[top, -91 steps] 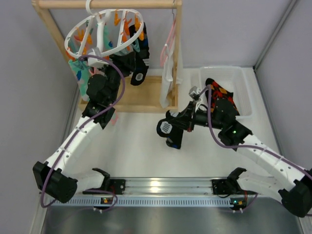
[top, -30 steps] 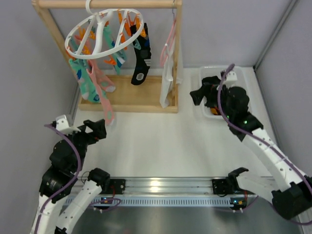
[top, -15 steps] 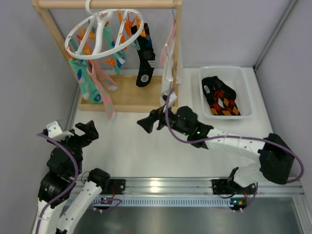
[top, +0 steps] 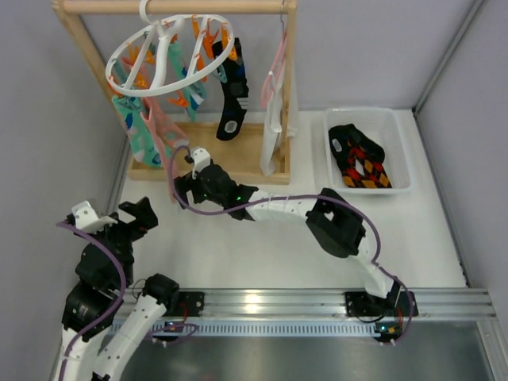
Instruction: Remove the socks clipped to the hanger
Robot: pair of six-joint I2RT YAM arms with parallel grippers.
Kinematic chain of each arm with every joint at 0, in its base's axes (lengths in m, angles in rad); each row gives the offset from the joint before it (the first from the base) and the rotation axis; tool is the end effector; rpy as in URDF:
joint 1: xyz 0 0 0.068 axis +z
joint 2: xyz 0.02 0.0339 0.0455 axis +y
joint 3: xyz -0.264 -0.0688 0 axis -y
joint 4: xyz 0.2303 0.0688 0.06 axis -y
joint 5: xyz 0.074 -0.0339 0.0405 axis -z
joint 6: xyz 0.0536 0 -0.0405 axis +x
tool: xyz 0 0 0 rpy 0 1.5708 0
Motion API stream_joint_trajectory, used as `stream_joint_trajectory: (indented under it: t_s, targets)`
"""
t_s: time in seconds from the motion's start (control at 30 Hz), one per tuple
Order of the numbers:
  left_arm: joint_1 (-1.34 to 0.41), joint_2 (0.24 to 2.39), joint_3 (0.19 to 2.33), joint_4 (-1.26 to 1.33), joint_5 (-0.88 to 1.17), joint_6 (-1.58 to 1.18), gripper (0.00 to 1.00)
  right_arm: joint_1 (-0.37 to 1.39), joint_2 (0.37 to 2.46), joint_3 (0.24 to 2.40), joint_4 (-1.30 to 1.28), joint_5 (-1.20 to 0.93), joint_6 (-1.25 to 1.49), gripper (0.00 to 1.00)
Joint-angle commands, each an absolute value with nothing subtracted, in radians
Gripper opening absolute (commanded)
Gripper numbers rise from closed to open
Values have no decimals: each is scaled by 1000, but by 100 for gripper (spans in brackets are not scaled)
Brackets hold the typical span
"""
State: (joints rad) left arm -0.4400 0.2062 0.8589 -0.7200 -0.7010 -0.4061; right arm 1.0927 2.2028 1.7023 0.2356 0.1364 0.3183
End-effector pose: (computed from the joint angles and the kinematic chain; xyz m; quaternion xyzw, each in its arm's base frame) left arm 0.0354 0.0216 0.3474 -0.2228 0.6900 -0.0346 0.6878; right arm 0.2501 0.4668 0.2354 -0.2609 0.7494 0.3518 0.4965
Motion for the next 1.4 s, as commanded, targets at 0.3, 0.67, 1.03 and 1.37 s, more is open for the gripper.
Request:
stream_joint_trajectory:
  t_s: [0.3, 0.67, 1.03, 1.37]
  targets:
    - [-439, 199, 850, -706, -692, -402, 98, 1115, 2451, 2068, 170, 237, 256, 82]
    - [-440, 193, 851, -704, -686, -410, 98, 1124, 2398, 1966, 354, 342, 230, 5]
    - [-442, 260, 916, -707, -605, -535, 98, 1141, 1903, 1396, 503, 219, 190, 0]
    - [-439, 577, 1261, -710, -466, -480, 98, 1141, 1605, 1070, 422, 172, 166, 0]
